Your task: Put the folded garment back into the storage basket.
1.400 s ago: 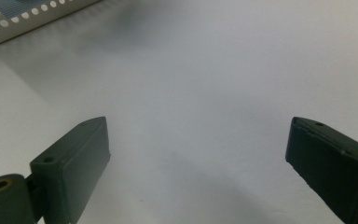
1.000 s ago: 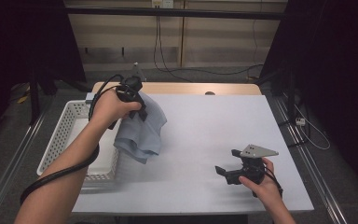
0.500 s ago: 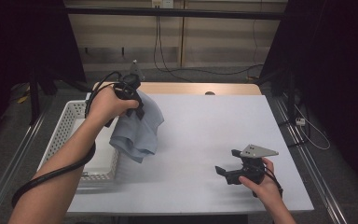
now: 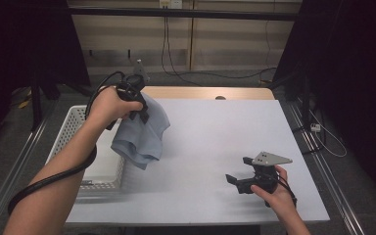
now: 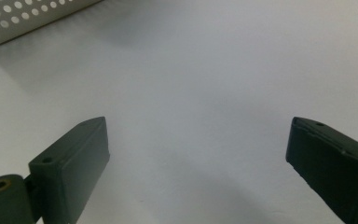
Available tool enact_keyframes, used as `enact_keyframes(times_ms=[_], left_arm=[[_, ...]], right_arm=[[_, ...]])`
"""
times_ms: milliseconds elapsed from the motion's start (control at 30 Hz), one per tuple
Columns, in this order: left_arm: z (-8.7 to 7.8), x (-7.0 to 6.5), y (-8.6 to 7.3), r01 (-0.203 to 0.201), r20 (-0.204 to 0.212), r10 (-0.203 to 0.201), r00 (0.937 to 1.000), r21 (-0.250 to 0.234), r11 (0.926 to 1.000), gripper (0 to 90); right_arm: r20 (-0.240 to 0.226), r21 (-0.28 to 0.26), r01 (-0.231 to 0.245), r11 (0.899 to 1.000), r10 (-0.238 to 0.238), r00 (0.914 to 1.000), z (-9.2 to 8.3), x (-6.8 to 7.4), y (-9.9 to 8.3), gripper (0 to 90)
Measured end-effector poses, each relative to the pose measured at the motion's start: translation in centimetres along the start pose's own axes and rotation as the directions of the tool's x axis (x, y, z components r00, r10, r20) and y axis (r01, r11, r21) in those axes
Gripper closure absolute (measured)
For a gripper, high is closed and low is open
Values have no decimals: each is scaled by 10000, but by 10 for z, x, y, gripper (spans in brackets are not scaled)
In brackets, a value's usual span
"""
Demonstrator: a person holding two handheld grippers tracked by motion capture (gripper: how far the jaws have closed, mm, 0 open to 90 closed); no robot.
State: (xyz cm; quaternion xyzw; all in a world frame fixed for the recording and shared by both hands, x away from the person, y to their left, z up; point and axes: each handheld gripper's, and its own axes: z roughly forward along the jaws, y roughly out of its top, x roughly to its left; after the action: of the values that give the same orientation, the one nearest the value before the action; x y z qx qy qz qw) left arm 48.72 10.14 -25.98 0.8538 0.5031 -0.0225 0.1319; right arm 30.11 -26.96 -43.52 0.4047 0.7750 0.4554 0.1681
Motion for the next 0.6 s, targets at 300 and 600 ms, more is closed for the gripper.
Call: enact_keyframes(times_ms=[300, 600], left_arm=[[-6, 1, 1, 51, -21, -51, 10000, 19, 10000, 734], [-11, 4, 2, 76, -81, -76, 9999, -19, 10000, 734]], right_arm=[[3, -44, 0, 10000, 0, 10000, -1, 0, 0, 57], [0, -29, -10, 10000, 10, 10000, -1, 0, 0, 58]])
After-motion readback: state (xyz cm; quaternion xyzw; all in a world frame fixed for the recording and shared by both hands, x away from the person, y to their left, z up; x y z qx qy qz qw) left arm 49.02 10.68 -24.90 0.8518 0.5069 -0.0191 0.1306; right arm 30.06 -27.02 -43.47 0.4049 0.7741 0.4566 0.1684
